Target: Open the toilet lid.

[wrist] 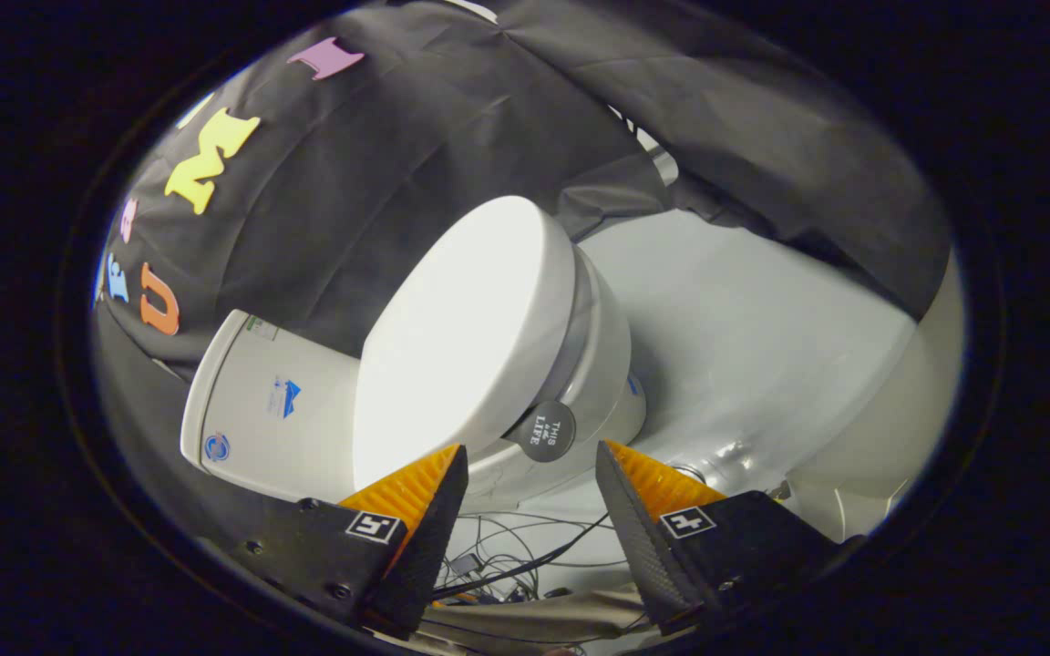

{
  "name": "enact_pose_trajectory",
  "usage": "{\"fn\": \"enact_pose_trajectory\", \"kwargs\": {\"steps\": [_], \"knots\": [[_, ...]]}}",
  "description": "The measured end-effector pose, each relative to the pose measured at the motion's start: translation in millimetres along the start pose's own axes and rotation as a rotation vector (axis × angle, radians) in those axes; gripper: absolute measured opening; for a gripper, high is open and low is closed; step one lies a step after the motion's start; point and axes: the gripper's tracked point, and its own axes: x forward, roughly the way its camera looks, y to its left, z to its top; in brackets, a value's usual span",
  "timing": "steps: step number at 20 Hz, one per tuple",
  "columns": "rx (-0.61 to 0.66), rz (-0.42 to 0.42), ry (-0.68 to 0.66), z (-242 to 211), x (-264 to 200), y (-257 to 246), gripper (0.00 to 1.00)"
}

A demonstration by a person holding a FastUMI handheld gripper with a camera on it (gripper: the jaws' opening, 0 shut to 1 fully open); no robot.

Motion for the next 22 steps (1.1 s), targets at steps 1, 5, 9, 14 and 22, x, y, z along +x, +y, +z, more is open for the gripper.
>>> {"fn": "enact_pose_trajectory", "kwargs": {"steps": [1,5,9,14,22], "knots": [[0.01,0.003,-0.002,2,2,-4,0.87],[0.085,0.038,0.001,11,13,-3,0.8],[0.143,0.028,0.031,12,28,-10,0.72],[0.193,0.067,0.113,-1,39,3,0.59],[0.216,0.026,0.1,8,38,3,0.27]]}}
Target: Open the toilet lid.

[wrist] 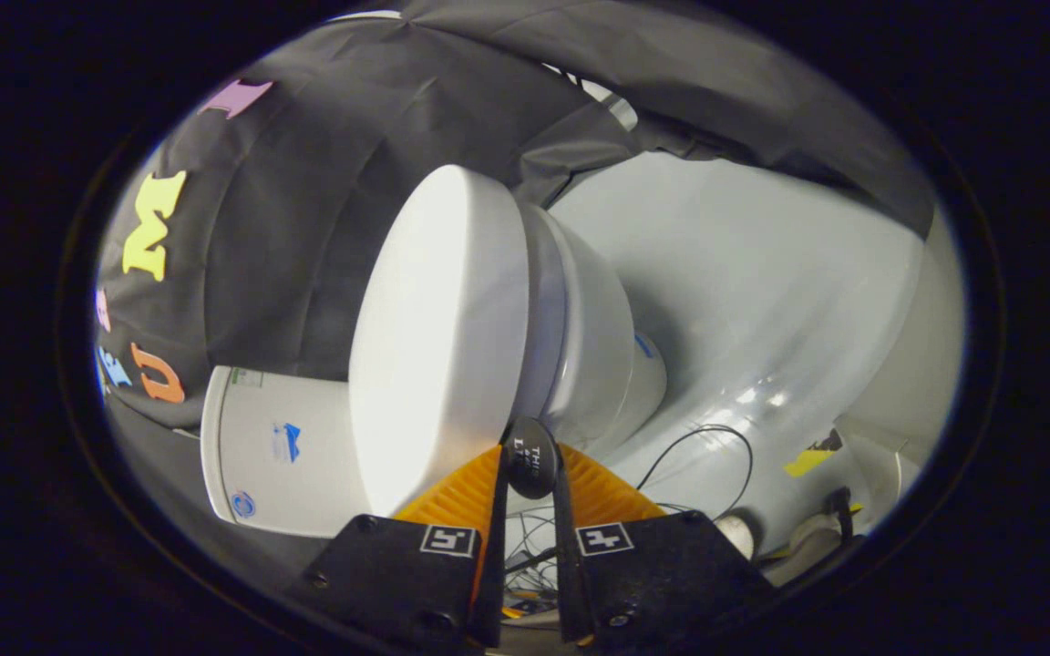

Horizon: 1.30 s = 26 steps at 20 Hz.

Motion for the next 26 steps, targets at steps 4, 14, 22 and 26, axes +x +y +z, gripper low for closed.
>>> {"fn": "enact_pose_trajectory", "kwargs": {"steps": [4,14,22,26], "knots": [[-0.004,0.003,0.0,1,-5,1,0.21],[-0.033,0.052,-0.023,6,-15,17,0.15],[-0.127,0.046,-0.052,8,-38,46,0.15],[-0.159,0.06,-0.064,8,-51,62,0.15]]}}
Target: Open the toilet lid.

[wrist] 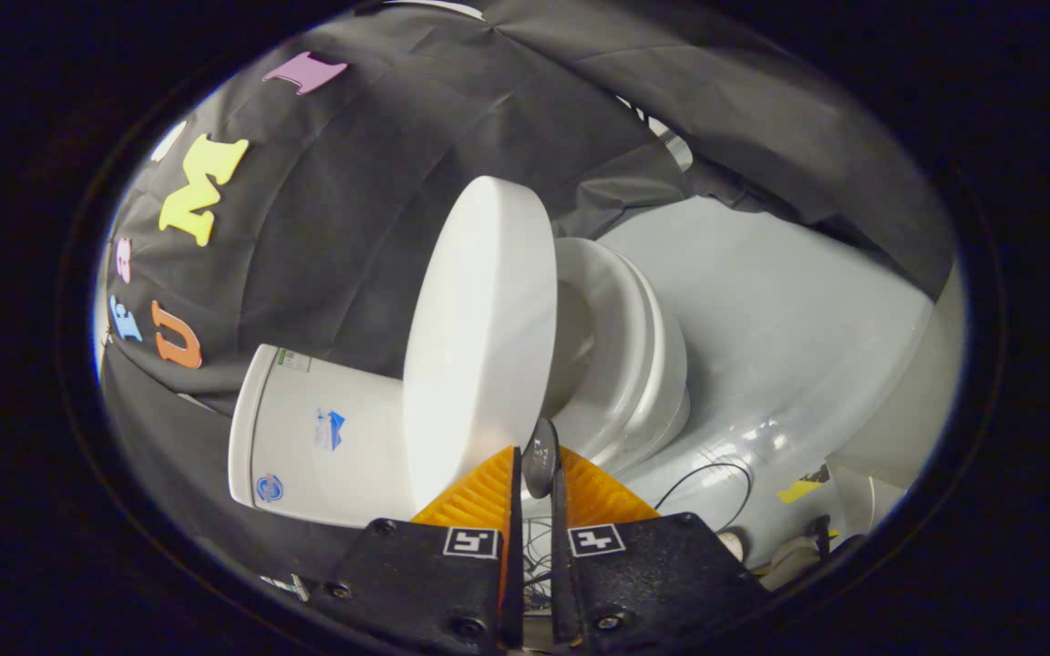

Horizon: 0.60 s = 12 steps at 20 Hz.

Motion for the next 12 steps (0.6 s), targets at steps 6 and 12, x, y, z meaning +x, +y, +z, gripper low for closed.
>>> {"fn": "enact_pose_trajectory", "kwargs": {"steps": [6,12], "knots": [[-0.048,0.025,-0.016,2,-15,25,0.15],[-0.153,0.035,-0.044,5,-29,61,0.15]]}}
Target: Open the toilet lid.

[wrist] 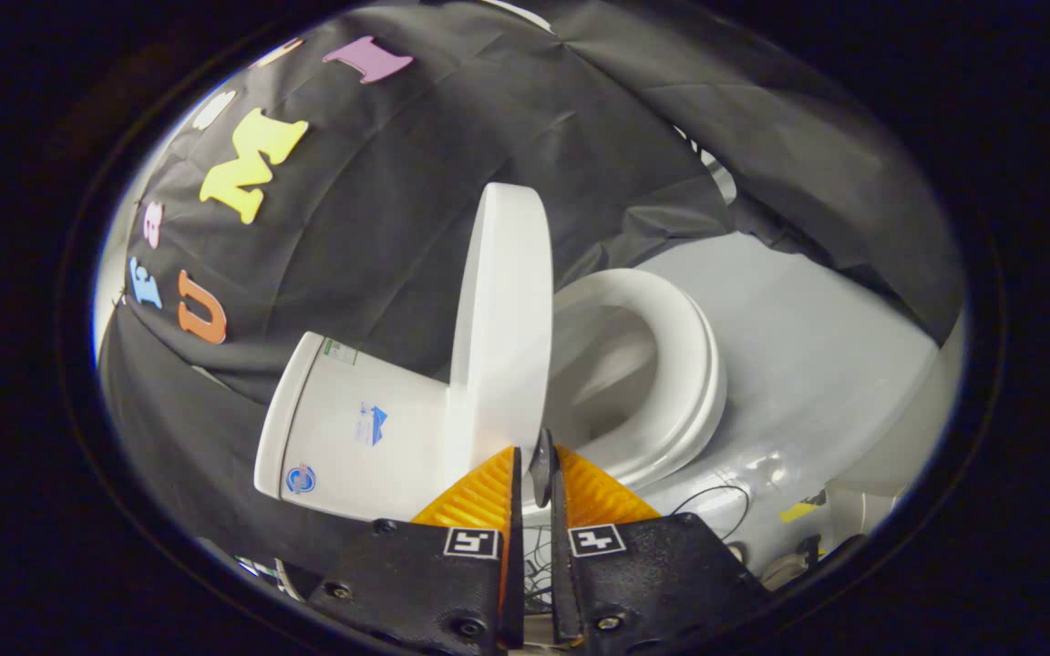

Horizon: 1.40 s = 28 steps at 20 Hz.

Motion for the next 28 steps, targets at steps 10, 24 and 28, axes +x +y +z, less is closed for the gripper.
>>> {"fn": "enact_pose_trajectory", "kwargs": {"steps": [10,24,28], "knots": [[-0.07,-0.002,-0.014,3,-6,34,0.15],[-0.136,-0.001,-0.017,3,-13,69,0.15],[-0.165,0.002,-0.021,1,-16,84,0.15]]}}
